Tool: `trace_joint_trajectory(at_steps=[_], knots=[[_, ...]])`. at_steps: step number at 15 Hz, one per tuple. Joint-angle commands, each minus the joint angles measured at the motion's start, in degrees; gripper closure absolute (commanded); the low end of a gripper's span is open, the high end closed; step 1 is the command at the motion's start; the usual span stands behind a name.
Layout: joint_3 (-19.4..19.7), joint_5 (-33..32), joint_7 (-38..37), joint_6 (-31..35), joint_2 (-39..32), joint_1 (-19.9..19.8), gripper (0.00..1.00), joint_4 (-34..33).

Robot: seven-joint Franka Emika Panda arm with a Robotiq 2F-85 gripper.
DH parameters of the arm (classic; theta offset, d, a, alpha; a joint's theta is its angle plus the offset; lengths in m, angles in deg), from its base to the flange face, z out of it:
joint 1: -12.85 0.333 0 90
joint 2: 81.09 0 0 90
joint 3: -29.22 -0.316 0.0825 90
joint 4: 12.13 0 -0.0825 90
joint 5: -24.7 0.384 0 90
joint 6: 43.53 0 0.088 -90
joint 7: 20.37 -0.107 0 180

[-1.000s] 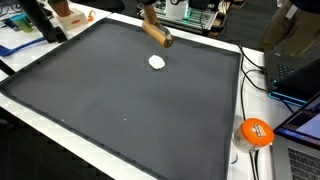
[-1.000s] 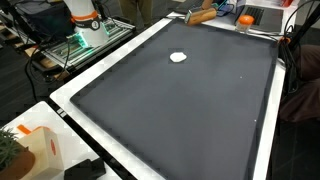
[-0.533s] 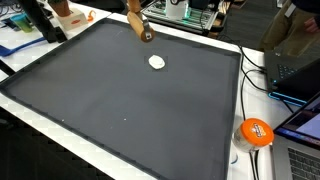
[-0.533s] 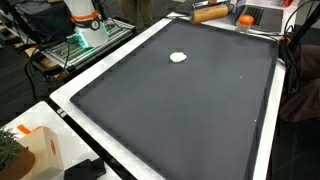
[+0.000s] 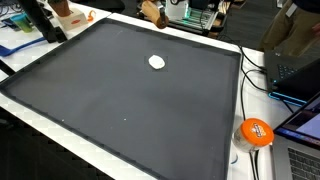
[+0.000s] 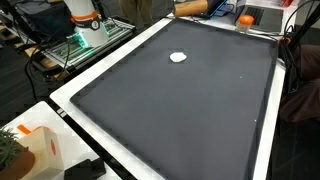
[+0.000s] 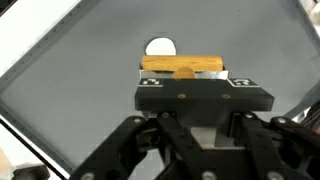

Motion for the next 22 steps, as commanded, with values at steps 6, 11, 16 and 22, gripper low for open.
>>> trace_joint_trajectory(at_steps=[6,11,16,22], knots=[[-2.32,-7.05,-0.61,3.06,2.73,0.33,0.78,4.73],[-4.83,-12.75,3.71,8.02,7.01,1.11,0.78,11.74],[-5.71,-9.93,7.85,17.26,7.94,0.12,0.53,15.20],[-5.65,-8.09,11.20,21.79,12.31,-0.91,0.78,20.93]])
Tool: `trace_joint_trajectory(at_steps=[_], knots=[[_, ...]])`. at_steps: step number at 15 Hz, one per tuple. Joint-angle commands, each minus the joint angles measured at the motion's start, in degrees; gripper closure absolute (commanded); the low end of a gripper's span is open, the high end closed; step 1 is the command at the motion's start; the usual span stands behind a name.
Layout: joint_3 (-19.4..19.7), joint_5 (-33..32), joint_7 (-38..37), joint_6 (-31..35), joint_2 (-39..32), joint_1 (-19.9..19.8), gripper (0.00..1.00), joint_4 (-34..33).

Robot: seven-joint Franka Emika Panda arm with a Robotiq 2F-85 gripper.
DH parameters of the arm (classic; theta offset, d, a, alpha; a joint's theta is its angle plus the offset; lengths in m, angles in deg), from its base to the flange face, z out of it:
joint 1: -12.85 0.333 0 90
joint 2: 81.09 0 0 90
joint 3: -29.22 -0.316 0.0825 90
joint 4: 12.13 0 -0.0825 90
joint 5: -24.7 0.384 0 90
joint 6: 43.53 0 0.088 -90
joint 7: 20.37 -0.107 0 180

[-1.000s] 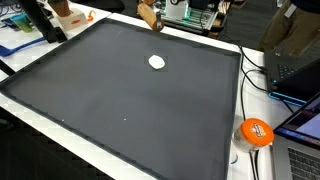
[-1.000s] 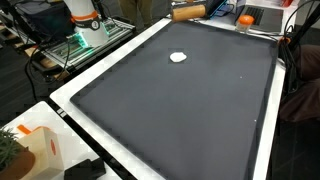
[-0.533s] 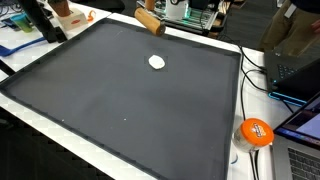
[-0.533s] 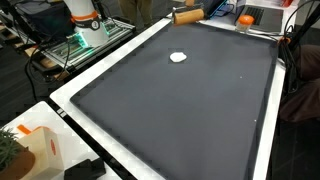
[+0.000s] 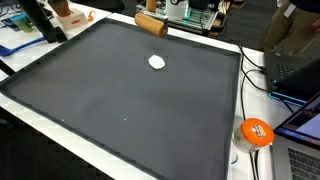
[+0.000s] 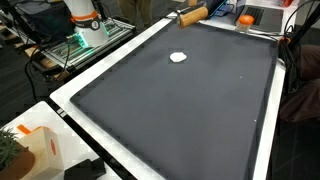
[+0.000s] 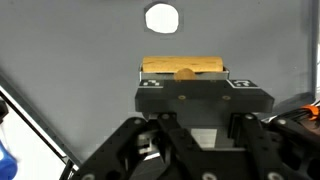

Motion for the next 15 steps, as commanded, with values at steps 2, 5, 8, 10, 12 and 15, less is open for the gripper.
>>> trace_joint_trajectory(at_steps=[2,5,8,10,12,15], knots=[[-1.49,-1.32,-0.28,0.36,0.92,-1.24,0.78,0.93],[-2.00,-3.31,-0.18,1.93,1.97,-1.32,0.78,2.49],[-2.10,-3.23,-0.09,4.25,2.86,-1.41,0.78,4.03],[-2.10,-3.63,0.24,7.79,3.66,-1.55,0.78,6.22],[-2.39,-6.12,0.04,12.35,4.74,-2.07,0.78,9.33],[-2.74,-8.17,0.04,17.53,6.23,-2.90,0.78,13.99]])
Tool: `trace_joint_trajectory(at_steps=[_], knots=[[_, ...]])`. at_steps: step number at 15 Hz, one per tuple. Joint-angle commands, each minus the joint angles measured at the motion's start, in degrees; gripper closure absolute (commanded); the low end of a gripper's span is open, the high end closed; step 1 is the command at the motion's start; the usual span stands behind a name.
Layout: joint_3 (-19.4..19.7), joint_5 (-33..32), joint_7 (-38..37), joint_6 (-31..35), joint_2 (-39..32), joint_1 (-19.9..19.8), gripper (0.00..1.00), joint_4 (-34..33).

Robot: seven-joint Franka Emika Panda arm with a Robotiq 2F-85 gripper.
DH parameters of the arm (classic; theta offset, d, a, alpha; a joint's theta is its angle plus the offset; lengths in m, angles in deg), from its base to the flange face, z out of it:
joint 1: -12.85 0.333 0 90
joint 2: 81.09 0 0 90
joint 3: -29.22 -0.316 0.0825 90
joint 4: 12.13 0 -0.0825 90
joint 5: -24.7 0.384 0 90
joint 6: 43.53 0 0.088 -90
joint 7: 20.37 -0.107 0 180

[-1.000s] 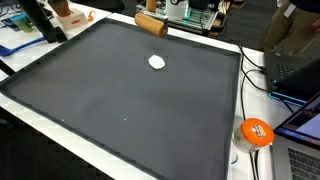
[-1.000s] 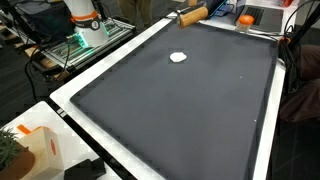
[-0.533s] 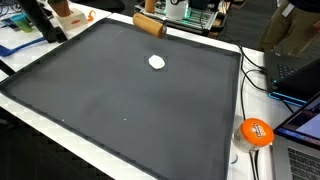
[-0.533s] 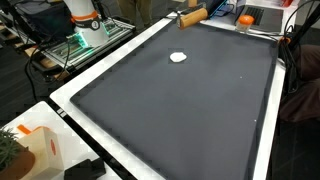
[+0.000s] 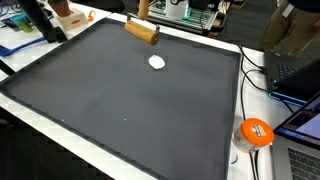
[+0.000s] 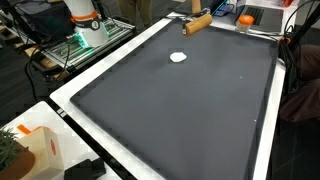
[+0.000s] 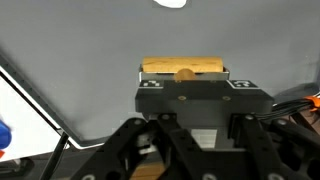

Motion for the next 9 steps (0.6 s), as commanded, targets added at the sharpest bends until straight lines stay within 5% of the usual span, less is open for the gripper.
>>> trace_joint_trajectory(at_steps=[1,4,5,8,9], knots=[[-1.12,-2.53,0.11,6.26,4.38,-1.57,0.78,7.41],[-1.03,-0.03,0.57,9.95,5.92,-1.54,0.78,10.13],[-1.63,-0.52,0.48,7.22,2.57,-1.97,0.53,7.11],[-1.78,-0.31,0.58,8.63,3.86,-2.22,0.53,8.41],[-1.79,-0.29,0.59,8.63,4.03,-2.24,0.78,8.42]])
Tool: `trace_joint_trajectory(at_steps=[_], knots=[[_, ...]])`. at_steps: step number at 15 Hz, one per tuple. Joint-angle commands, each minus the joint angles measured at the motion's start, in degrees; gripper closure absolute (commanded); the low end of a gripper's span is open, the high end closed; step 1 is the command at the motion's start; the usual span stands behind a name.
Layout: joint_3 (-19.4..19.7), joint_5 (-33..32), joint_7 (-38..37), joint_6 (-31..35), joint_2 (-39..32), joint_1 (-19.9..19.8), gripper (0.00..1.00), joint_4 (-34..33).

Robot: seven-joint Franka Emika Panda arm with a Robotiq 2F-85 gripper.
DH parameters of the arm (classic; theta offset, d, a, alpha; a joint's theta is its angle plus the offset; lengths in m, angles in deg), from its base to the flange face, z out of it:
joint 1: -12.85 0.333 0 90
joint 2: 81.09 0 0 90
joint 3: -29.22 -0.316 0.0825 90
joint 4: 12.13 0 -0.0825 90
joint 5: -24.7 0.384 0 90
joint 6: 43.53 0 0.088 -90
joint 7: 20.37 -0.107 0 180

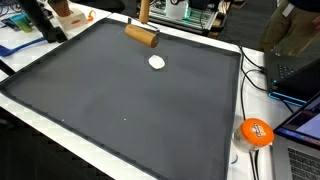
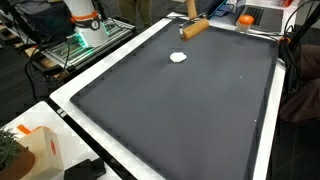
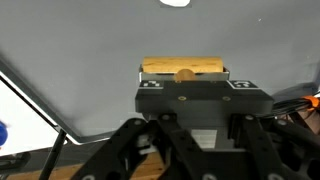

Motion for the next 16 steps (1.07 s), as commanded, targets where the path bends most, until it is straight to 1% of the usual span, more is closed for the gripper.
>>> trace_joint_trajectory(at_steps=[1,5,8,11,16], knots=[[-1.16,1.01,0.83,-0.21,-0.21,-1.18,0.78,-0.25],[-0.56,4.89,4.94,-6.79,-1.68,0.16,0.78,-2.05],[-0.76,6.10,6.73,-9.22,-1.77,0.20,0.78,-2.47],[-1.05,6.95,8.43,-10.95,-1.12,0.58,0.78,-2.06],[-2.33,6.47,7.42,-8.91,0.68,1.08,0.78,0.52]])
